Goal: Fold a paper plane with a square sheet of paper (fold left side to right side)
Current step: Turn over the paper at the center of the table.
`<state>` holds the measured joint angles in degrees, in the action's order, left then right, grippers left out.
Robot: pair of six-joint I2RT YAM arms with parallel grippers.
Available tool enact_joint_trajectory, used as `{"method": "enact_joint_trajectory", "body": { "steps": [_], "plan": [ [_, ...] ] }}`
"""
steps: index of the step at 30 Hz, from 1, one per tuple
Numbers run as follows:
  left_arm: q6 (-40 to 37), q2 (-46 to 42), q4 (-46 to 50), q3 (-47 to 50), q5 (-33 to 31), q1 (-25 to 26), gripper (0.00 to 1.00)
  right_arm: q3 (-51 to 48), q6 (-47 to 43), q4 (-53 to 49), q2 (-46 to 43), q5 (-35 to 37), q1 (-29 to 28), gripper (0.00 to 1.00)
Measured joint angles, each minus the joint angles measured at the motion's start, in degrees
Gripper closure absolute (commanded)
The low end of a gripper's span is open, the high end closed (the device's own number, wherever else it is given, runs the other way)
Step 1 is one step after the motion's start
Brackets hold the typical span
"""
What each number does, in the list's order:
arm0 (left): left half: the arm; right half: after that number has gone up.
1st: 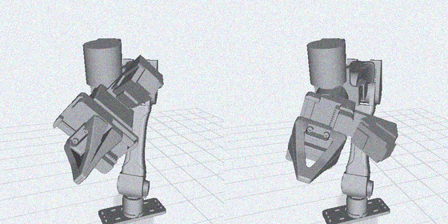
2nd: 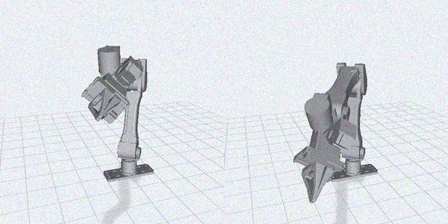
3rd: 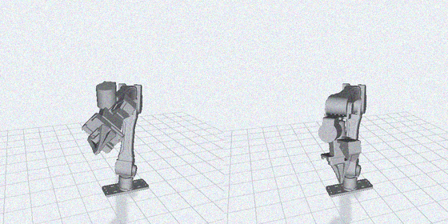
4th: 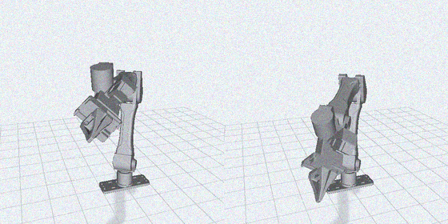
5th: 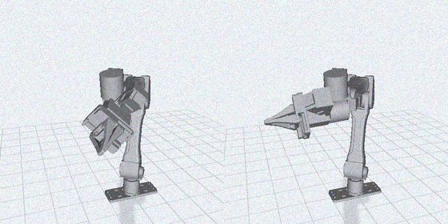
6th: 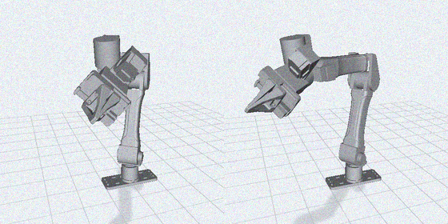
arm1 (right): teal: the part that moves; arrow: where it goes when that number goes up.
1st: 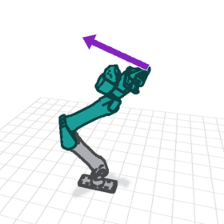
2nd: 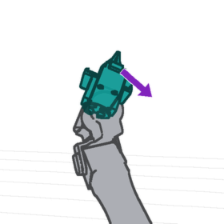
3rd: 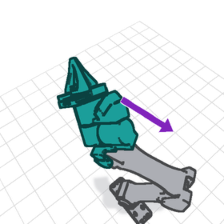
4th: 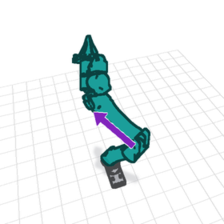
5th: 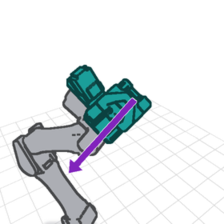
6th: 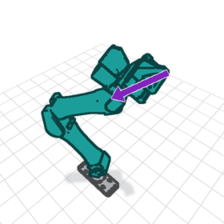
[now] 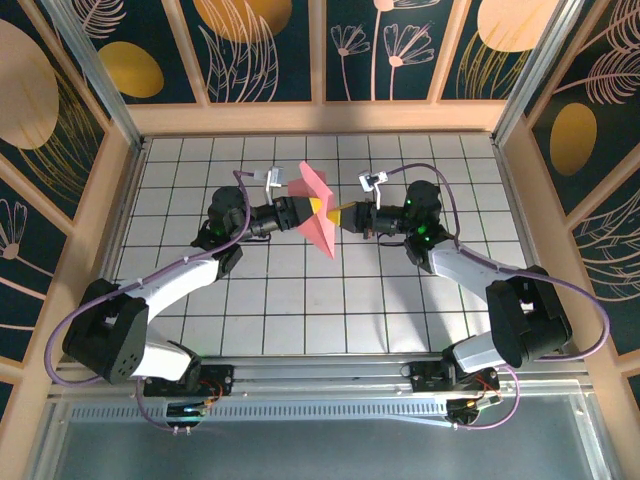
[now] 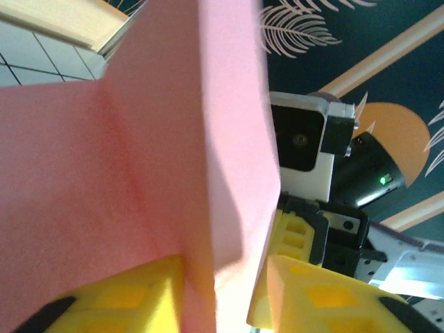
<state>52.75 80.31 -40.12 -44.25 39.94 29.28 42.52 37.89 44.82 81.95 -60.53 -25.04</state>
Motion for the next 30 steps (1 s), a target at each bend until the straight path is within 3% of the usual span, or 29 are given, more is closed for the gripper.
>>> {"method": "enact_joint_trajectory", "body": {
  "steps": [6,10,18,23,30],
  "plan": [
    [-0.4,0.0,0.0,-0.2,-0.7,0.1,0.99,0.0,-0.3,-1.0,0.0,0.7,0.0,0.89],
    [-0.1,0.0,-0.3,-0.2,-1.5,0.1,1.0,0.0,-2.2,-4.5,-1.0,2.1,0.2,0.77],
    [0.8,0.0,-2.7,-0.2,-2.5,0.5,1.0,-3.0,-8.0,-13.1,-14.3,9.6,3.7,0.33],
    [1.4,0.4,-3.8,-1.3,-2.5,1.1,1.0,-6.6,-8.5,-13.9,-16.8,10.6,3.4,0.25],
    [1.8,2.1,-4.7,-3.2,-2.3,2.0,0.99,-7.3,-6.9,-11.9,-12.6,9.4,-0.4,0.24]
  ]
}}
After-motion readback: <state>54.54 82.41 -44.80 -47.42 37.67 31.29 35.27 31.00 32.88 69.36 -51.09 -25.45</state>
